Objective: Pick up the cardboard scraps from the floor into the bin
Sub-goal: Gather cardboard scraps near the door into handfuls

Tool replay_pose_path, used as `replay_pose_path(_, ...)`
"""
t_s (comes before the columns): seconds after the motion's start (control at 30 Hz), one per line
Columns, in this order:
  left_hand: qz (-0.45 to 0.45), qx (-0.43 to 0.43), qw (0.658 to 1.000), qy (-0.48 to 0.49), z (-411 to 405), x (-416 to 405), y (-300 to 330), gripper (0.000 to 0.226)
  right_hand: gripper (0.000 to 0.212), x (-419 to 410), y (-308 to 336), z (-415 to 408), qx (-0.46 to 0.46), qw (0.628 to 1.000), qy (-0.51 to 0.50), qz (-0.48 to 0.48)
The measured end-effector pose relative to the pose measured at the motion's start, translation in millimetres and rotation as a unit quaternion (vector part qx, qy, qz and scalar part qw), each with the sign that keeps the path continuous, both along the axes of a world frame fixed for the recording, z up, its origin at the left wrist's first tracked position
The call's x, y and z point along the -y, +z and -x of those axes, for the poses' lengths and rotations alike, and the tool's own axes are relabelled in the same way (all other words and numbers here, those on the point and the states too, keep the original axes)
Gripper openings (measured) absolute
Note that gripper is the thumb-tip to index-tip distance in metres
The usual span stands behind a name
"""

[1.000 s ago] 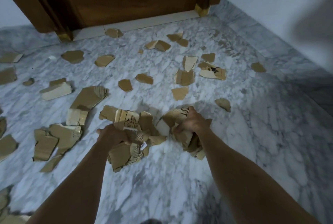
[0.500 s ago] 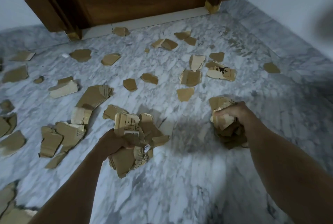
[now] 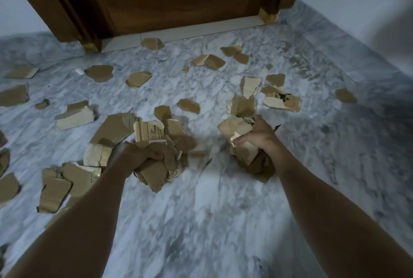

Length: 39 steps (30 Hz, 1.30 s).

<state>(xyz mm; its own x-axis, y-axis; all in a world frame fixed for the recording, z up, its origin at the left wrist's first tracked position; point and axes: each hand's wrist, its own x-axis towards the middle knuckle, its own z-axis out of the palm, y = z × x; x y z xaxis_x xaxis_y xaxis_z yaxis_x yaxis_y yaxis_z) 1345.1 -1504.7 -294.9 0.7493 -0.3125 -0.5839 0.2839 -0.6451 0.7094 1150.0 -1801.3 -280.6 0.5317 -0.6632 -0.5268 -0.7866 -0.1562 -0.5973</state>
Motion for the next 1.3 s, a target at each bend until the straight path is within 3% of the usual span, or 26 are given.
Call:
replay_pose_path(0.13, -0.054, -0.011, 0.998, -0.036, -23, 3, -31, 0.118, 0.136, -2, -2, -41, -0.046, 0.995, 0.084, -0.011)
replay_pose_path(0.3, -0.067, -0.004, 0.998, -0.021, -45, -7, -74, 0.111, 0.17, -3, -25, -61, -0.165, 0.977, 0.123, 0.053)
replay_pose_path(0.37, -0.058, -0.011, 0.998, -0.022, -54, -12, -107, 0.121, 0.163, -13, -20, -61, -0.192, 0.97, 0.124, 0.084)
replay_pose_path(0.47, -0.021, -0.008, 1.0, -0.007, -35, 1, -78, 0.124, 0.155, -16, -17, -61, -0.194, 0.969, 0.114, 0.106)
replay_pose_path(0.57, -0.002, -0.028, 0.999, -0.017, -10, 15, -44, 0.117, 0.15, -19, -23, -59, -0.147, 0.984, 0.072, 0.065)
replay_pose_path(0.63, 0.005, -0.042, 0.999, -0.011, -4, 16, -44, 0.115, 0.12, -24, -23, -52, -0.109, 0.992, 0.033, 0.046)
replay_pose_path(0.7, 0.007, -0.05, 0.999, -0.008, 3, 19, -41, 0.11, 0.104, -30, -21, -44, -0.088, 0.996, -0.005, 0.033)
replay_pose_path(0.8, 0.045, -0.045, 0.998, -0.014, 23, 24, -24, 0.071, 0.095, -40, -23, -33, -0.045, 0.997, -0.06, -0.013)
replay_pose_path(0.9, 0.106, -0.053, 0.993, -0.015, 38, 29, -18, 0.063, 0.09, -45, -34, -23, 0.068, 0.985, -0.136, -0.076)
replay_pose_path(1.03, 0.178, -0.085, 0.979, -0.042, 56, 42, -15, 0.071, 0.047, -48, -30, -7, 0.196, 0.946, -0.197, -0.164)
replay_pose_path(1.23, 0.236, -0.057, 0.958, -0.155, 65, 101, 22, 0.069, 0.073, -12, 1, 27, 0.31, 0.907, -0.194, -0.21)
replay_pose_path(1.3, 0.237, -0.047, 0.952, -0.189, 72, 130, 46, 0.072, 0.071, 7, 24, 48, 0.35, 0.887, -0.209, -0.218)
